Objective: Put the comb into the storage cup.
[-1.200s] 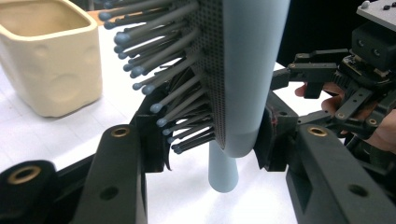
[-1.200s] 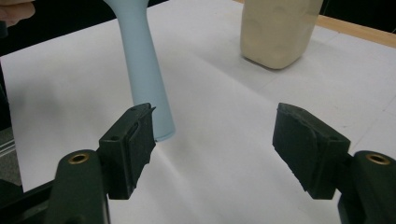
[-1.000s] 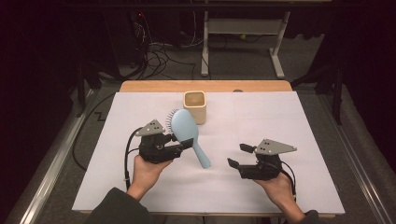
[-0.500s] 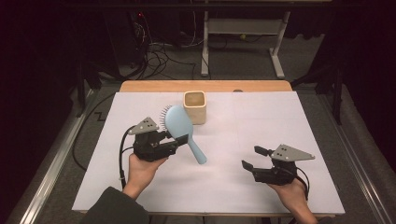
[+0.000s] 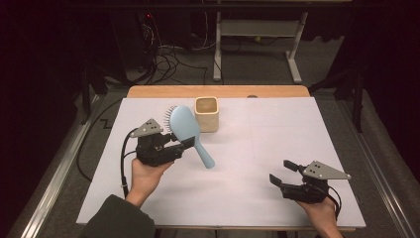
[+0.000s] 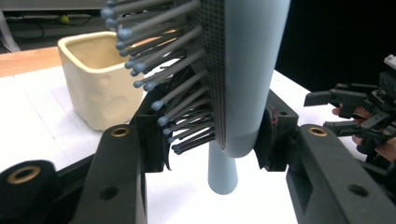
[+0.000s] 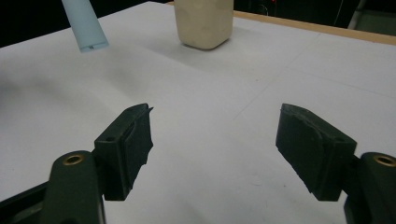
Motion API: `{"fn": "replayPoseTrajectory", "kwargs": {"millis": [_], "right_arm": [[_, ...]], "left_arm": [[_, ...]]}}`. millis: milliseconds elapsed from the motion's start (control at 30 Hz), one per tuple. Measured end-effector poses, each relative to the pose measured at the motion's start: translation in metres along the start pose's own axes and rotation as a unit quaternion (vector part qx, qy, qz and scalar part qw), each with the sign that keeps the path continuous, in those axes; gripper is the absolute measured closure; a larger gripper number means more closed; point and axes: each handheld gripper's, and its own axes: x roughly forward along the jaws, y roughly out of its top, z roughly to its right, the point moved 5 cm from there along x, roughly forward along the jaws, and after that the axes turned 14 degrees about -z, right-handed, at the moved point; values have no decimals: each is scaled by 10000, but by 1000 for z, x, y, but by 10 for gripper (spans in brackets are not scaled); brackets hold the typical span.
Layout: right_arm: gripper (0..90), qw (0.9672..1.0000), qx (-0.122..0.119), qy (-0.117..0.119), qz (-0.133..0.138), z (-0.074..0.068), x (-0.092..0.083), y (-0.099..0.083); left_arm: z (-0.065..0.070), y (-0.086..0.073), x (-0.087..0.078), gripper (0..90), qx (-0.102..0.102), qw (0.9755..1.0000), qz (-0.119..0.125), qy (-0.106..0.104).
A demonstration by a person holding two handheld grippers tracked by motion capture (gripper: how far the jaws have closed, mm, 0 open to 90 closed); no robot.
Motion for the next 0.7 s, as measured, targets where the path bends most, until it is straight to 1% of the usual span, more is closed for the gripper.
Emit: {"fn": "replayPoseTrajectory", "kwargs": {"millis": [133, 333, 500, 700], "right_arm": [[270, 10000, 60, -54, -1, 4, 0, -6], [268, 9997, 179, -137, -5, 10, -1, -14], [264, 9991, 359, -191, 78, 15, -4, -20], [263, 9989, 400, -243, 94, 17, -6, -26]], "left_arm": [[-2, 5, -4, 540, -17, 10000, 68, 36], [-9, 11, -5, 541, -50, 9999, 32, 122], [-13, 14, -5, 541, -98, 9998, 39, 157], [-18, 19, -6, 541, -139, 9997, 60, 181]]}}
